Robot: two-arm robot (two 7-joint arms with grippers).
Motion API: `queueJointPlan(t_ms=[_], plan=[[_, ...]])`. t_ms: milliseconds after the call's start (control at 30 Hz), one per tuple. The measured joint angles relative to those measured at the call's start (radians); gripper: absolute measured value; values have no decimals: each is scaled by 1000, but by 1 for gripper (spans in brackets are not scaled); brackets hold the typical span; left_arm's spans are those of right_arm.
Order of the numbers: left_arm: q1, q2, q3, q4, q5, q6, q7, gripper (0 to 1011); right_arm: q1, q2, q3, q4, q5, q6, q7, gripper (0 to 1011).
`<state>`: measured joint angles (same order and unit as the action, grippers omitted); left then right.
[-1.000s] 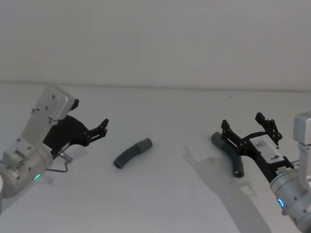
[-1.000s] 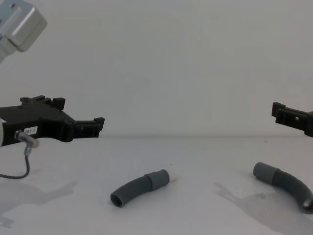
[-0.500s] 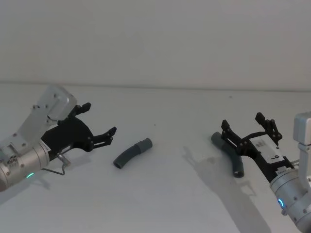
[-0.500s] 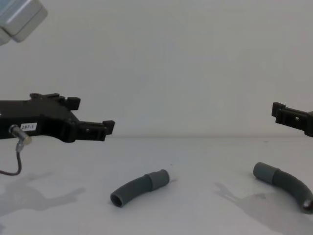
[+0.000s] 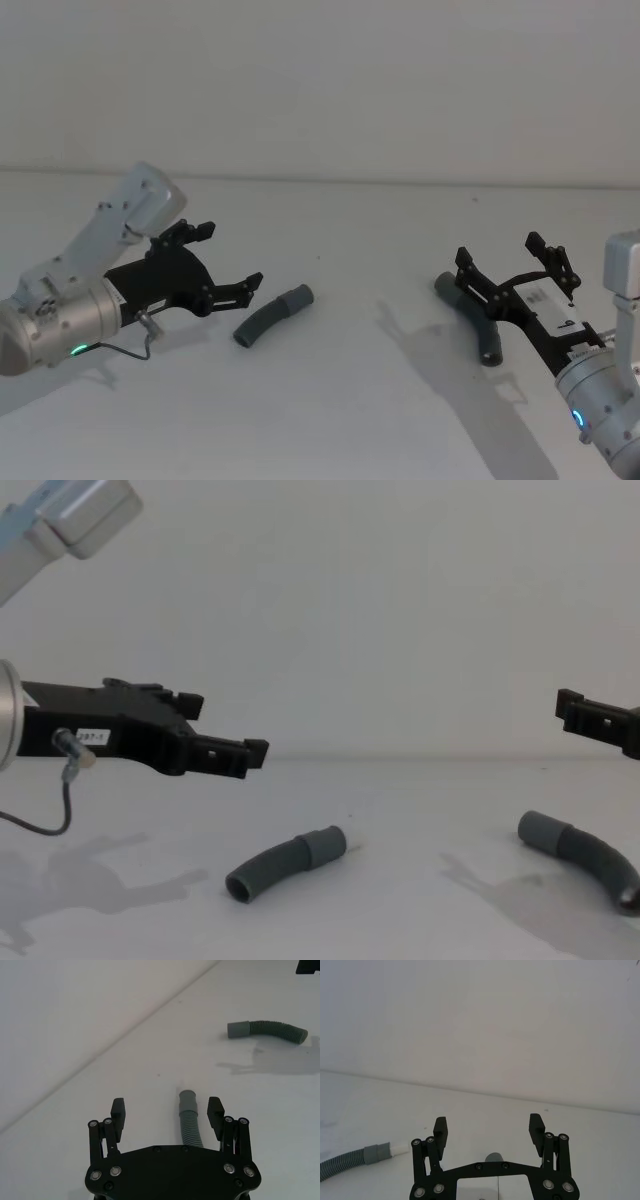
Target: Use both hands to pick up one end of the pipe from the table, align the ends, and insert them.
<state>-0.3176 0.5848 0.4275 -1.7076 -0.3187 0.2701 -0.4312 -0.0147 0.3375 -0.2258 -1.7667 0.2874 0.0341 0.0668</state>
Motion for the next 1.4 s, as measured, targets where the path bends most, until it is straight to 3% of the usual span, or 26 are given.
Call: queueJointPlan(t_ms=[500,1400], plan=[[-108,-58,72,115,5,106,-46,1000,0,0,0,0,0,0,0,1001],[-219,-159,148,318,62,138,-87,1000,0,0,0,0,0,0,0,1001]])
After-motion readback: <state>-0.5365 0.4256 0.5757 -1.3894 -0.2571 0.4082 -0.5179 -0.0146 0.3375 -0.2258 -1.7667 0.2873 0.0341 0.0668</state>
